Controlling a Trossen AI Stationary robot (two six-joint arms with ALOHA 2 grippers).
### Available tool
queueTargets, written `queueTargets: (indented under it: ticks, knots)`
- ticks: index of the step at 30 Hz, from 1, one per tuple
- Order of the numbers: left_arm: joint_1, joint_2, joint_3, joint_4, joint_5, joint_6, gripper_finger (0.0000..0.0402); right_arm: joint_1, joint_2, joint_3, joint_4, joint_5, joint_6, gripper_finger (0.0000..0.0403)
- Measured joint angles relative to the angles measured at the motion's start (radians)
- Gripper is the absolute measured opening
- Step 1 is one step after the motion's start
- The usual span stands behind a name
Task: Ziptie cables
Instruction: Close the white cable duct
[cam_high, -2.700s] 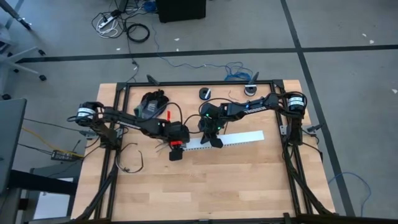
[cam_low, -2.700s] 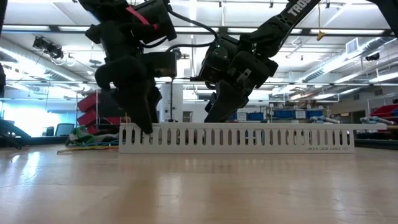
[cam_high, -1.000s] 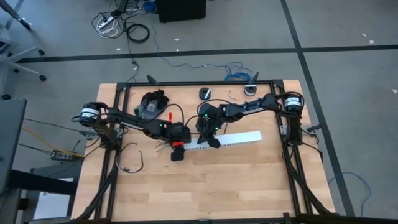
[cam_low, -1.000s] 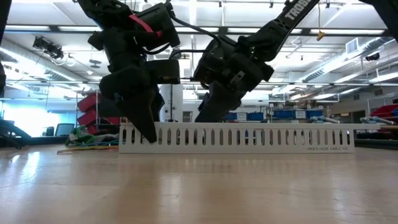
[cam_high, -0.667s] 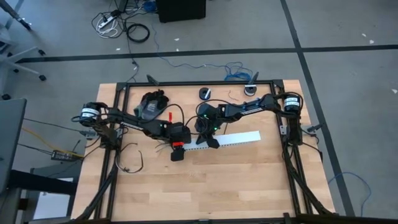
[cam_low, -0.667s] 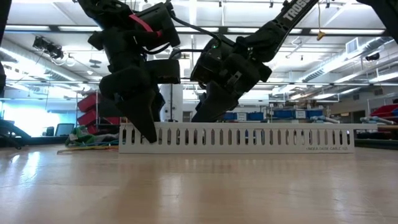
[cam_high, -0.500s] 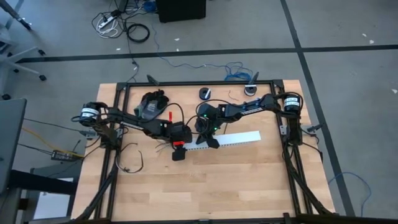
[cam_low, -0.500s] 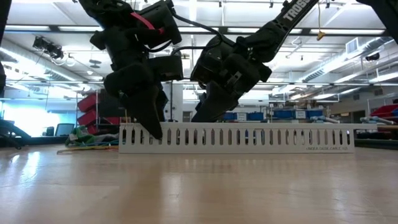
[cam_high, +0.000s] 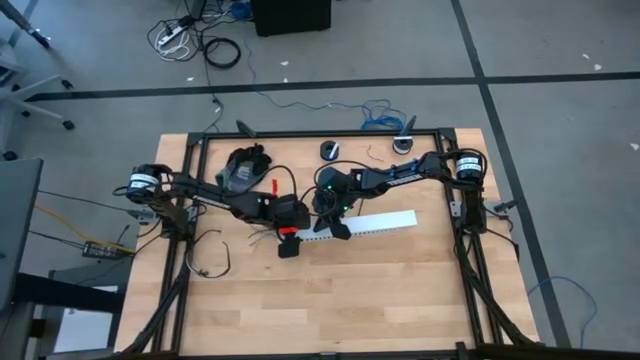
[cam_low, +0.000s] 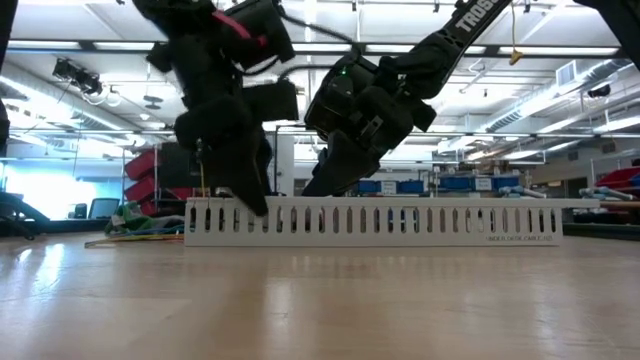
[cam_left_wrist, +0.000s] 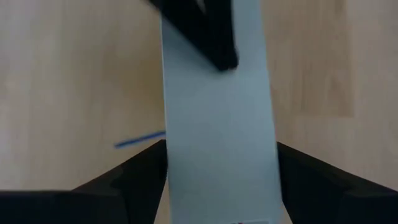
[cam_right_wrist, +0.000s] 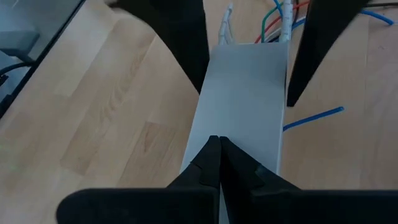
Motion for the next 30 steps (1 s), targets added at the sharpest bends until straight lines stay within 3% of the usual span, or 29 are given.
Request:
queueTargets:
  ticks: [13, 19, 30]
  knots:
    - [0.001, -0.056, 0.083, -0.299, -0.006, 0.006, 0.0264, -0.005, -0.003, 0.002, -0.04, 0.002, 0.0, 0.0]
    - [-0.002, -0.056, 0.083, -0.318, 0.052, -0.023, 0.0264, -0.007, -0.003, 0.002, -0.045, -0.006, -0.004, 0.0]
    - [-0.004, -0.048, 0.08, -0.309, 0.036, -0.037, 0.0264, -0.015, -0.003, 0.002, -0.051, -0.022, -0.022, 0.0]
